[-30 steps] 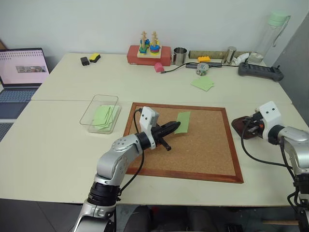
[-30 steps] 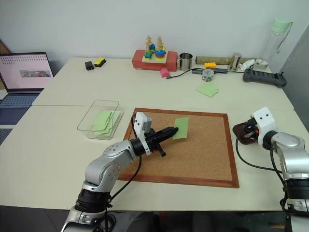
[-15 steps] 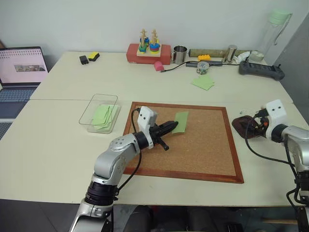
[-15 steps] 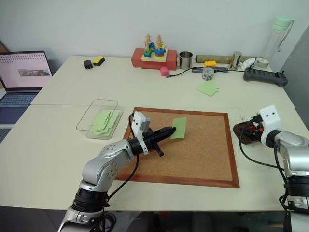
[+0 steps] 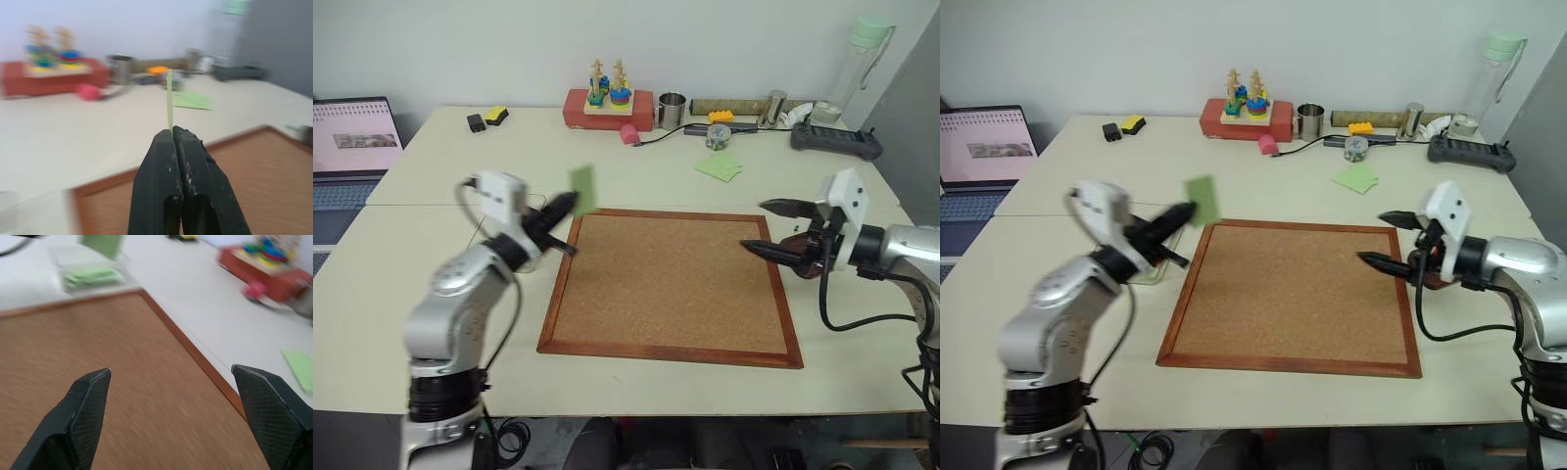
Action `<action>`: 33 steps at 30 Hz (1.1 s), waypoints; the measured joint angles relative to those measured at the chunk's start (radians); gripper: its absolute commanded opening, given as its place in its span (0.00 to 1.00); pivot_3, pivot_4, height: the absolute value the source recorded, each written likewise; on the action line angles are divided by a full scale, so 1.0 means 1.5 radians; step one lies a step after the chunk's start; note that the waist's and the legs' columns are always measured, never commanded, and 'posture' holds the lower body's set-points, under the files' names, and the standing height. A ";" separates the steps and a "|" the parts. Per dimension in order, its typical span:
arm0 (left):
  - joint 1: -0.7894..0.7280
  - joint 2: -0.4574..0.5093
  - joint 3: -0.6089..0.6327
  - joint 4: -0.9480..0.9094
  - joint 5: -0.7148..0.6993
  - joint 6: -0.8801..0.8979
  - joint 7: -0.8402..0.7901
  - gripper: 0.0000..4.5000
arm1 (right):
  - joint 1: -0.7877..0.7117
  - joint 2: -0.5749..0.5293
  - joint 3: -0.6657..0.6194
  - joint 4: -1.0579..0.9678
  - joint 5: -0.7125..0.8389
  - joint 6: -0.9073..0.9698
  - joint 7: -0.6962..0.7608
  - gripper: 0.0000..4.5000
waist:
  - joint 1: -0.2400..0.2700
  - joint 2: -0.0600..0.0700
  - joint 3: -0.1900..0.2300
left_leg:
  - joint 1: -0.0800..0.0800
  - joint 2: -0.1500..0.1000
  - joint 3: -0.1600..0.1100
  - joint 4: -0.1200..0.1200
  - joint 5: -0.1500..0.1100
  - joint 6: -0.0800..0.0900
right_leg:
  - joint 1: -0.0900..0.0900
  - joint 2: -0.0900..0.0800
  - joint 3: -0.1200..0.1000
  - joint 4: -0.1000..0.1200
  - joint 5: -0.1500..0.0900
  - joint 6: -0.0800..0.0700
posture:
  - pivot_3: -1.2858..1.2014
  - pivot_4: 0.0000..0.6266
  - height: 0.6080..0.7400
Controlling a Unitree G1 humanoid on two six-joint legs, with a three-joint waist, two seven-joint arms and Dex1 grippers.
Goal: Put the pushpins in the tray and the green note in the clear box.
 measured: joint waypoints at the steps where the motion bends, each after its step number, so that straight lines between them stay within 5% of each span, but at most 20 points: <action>1: 0.002 0.021 0.019 0.017 0.014 -0.005 0.012 0.00 | -0.020 0.006 0.007 -0.002 0.008 0.003 0.001 0.92 | 0.000 0.000 0.000 | 0.000 0.000 0.000 0.000 0.000 0.000 | 0.000 0.000 0.000 0.000 0.000 0.000 | 0.52 0.24 1.00; 8: -0.005 0.082 0.050 0.156 0.077 -0.019 0.041 0.00 | -0.068 0.038 0.063 0.027 0.009 0.001 0.013 0.92 | 0.016 -0.001 0.000 | -0.001 -0.001 -0.001 0.000 0.000 0.000 | -0.001 -0.001 -0.001 -0.001 0.000 0.000 | 0.52 0.24 1.00; 19: -0.029 0.078 -0.015 0.225 0.085 -0.037 -0.016 0.00 | -0.068 0.050 0.079 0.035 0.009 -0.005 0.013 0.92 | 0.015 -0.001 0.000 | -0.002 0.000 -0.001 -0.001 0.001 -0.003 | -0.002 -0.002 -0.001 -0.001 0.000 0.000 | 0.52 0.24 1.00; 33: 0.007 0.110 -0.039 0.171 0.083 -0.003 -0.063 0.58 | -0.059 0.034 0.079 0.035 0.006 -0.006 0.013 0.92 | 0.014 -0.001 0.000 | -0.002 0.000 -0.001 0.000 0.001 -0.003 | -0.002 -0.002 0.000 0.000 0.000 0.000 | 0.52 0.24 1.00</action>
